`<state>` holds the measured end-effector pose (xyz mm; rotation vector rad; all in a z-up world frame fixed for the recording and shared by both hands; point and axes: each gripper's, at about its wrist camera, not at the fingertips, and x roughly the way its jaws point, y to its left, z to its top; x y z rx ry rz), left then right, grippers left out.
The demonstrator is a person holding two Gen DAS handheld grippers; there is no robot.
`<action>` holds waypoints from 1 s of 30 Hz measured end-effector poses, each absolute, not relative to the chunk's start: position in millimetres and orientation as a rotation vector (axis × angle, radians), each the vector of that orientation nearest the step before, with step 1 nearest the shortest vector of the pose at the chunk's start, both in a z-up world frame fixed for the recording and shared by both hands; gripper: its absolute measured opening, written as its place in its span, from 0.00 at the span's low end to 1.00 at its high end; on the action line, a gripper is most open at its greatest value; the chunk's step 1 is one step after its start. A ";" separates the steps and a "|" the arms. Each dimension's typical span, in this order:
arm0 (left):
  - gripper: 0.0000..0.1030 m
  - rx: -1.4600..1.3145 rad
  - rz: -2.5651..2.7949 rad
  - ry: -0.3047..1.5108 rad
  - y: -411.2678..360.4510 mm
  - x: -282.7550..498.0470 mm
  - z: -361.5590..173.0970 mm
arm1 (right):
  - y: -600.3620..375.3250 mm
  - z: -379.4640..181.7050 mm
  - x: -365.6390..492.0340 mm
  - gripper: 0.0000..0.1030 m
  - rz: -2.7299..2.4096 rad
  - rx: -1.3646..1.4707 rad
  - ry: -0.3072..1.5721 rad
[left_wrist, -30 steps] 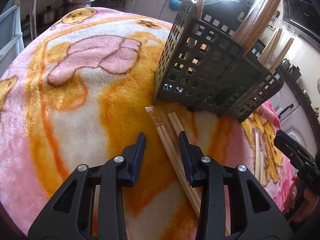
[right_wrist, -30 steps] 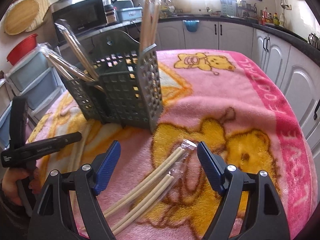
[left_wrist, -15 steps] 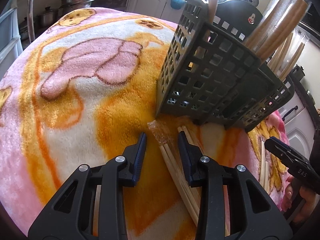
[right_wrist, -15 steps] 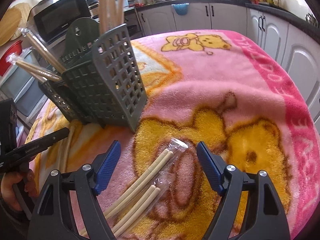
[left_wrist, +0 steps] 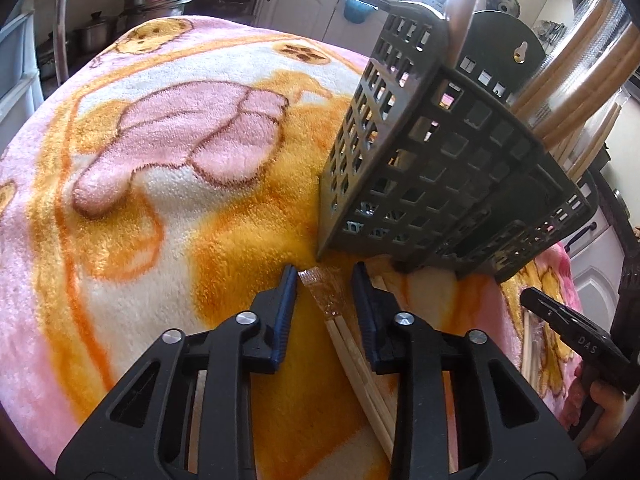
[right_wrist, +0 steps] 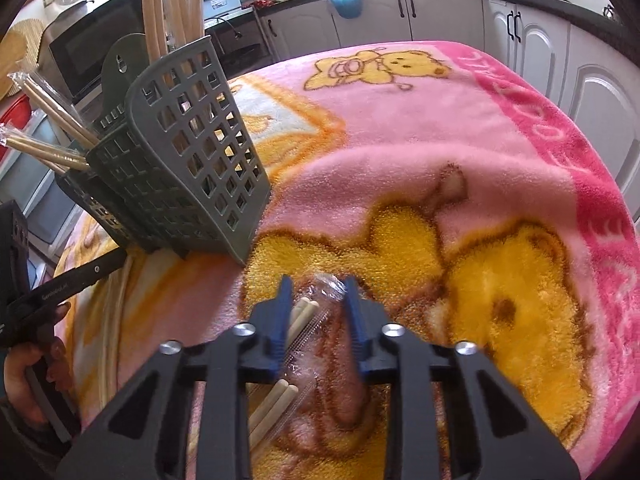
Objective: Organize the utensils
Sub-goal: 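Close the left tool on a chopstick while the right tool grasps another, then raise the left tool's chopstick over the caddy while the right tool carries its own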
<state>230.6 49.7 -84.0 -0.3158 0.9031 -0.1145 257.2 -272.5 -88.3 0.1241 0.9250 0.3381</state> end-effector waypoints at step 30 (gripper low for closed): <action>0.06 -0.424 -0.176 0.744 79.6 184.9 -51.2 | -224.4 -18.8 204.3 0.06 0.570 0.119 0.728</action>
